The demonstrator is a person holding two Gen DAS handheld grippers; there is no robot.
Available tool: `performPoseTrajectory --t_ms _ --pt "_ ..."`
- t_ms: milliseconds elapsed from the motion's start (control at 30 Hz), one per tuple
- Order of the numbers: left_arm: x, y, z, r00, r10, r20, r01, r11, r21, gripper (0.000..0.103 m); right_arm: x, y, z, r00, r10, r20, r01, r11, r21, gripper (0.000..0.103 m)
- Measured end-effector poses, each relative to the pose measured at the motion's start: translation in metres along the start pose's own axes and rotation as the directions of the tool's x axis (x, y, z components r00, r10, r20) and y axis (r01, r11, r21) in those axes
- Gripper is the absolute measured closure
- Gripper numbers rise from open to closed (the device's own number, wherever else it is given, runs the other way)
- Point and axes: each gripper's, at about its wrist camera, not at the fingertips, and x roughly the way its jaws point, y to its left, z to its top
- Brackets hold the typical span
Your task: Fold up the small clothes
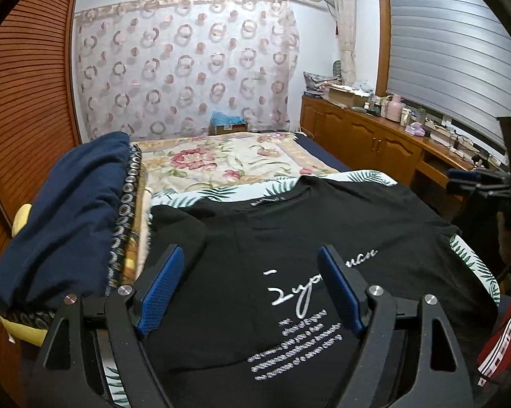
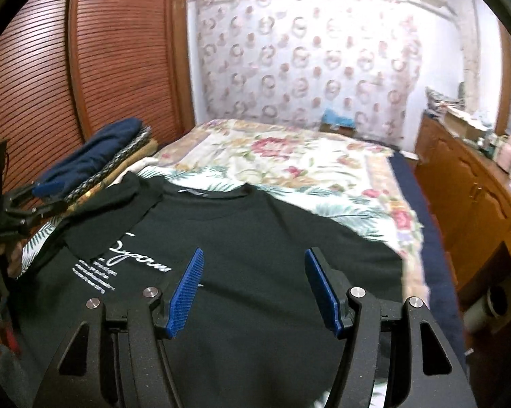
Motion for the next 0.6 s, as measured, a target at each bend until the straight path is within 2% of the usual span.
performPoseTrajectory --t_ms 133,267,500,600 --pt "0.005 -0.01 -0.005 0.999 -0.032 -0.016 0.032 0.999 -0.013 0.022 -0.022 -0.021 -0.017 0.997 -0.071 0.0 0.071 0.997 0.018 0.039" --pt "0.011 -0.022 -0.015 0.998 -0.055 -0.041 0.055 0.998 -0.003 0.022 -0.027 -0.043 -0.04 0.991 -0.128 -0.041 0.131 0.989 0.065 0.039" --pt "0.022 -0.032 -0.027 0.992 -0.07 -0.102 0.071 0.997 0.002 0.022 -0.001 -0.072 -0.075 0.974 -0.169 -0.149 0.189 0.974 0.126 0.039" --pt "0.026 -0.036 -0.033 0.989 -0.077 -0.126 0.078 0.997 0.004 0.022 0.01 -0.081 -0.084 0.969 -0.163 -0.185 0.193 0.969 0.156 0.039"
